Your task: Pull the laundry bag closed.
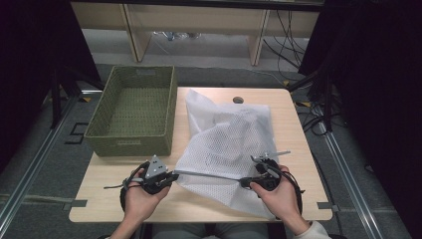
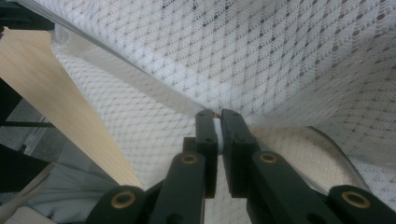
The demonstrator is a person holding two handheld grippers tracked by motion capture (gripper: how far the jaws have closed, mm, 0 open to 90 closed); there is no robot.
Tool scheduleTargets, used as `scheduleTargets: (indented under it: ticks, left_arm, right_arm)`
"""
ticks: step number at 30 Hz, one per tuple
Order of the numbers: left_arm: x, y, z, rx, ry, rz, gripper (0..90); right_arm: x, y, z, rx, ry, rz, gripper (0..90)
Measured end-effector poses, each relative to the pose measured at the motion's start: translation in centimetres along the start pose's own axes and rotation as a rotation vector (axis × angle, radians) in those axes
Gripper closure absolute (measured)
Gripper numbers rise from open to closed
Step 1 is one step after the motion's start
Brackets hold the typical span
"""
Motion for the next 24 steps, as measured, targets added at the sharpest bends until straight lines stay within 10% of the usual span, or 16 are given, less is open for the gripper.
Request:
scheduleTargets:
  ticks: [24]
  left_arm:
    - [-0.18,0.02,-0.04,0.009,-0.01,0.002,86.9]
  right_arm:
    - [0.33,0.8,-0.82,-0.06,0.042,0.003,87.0]
Point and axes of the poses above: each handheld gripper's, and its own axes: y roughly forward along the jaws, z roughly out of its top, x roughly to its right, the point moved 8 cm from there along y, roughly forward along the jaws, and after that the axes turned 4 degrees about -z, right-handed, at the moved point
